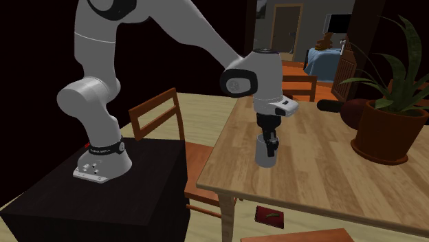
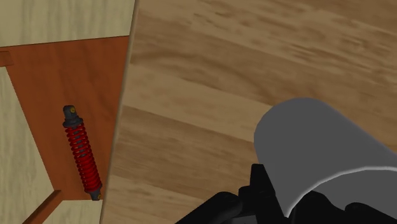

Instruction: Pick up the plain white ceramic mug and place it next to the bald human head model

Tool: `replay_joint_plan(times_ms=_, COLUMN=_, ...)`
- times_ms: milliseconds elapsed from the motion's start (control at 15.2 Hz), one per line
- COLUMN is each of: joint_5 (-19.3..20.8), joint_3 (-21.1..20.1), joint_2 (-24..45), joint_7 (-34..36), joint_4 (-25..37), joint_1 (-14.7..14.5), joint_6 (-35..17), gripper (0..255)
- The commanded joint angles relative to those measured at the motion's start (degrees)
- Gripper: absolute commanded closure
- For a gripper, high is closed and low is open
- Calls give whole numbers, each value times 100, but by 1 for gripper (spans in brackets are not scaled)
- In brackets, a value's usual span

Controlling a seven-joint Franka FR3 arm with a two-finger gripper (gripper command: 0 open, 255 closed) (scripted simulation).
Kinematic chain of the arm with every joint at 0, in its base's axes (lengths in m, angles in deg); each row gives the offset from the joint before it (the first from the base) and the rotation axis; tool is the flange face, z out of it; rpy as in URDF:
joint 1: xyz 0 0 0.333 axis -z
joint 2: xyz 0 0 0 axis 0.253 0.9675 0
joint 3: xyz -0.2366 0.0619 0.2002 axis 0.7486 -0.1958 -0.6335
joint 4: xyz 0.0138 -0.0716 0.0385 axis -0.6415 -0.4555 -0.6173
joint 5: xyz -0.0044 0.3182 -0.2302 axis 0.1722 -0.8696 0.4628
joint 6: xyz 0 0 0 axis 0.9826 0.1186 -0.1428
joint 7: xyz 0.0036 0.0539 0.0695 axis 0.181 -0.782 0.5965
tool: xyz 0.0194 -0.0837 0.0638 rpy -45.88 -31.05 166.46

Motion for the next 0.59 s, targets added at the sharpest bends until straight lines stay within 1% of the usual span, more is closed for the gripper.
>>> replay_joint_plan(times_ms=0, joint_5=27, joint_3=13, joint_2=-78, joint_7=20, joint_4=22, joint_1=-6, joint_6=98, gripper=255)
replay_joint_plan(times_ms=528, joint_5=160, joint_3=64, joint_2=-439, joint_7=132, joint_4=196, joint_1=-38, joint_6=625, gripper=255)
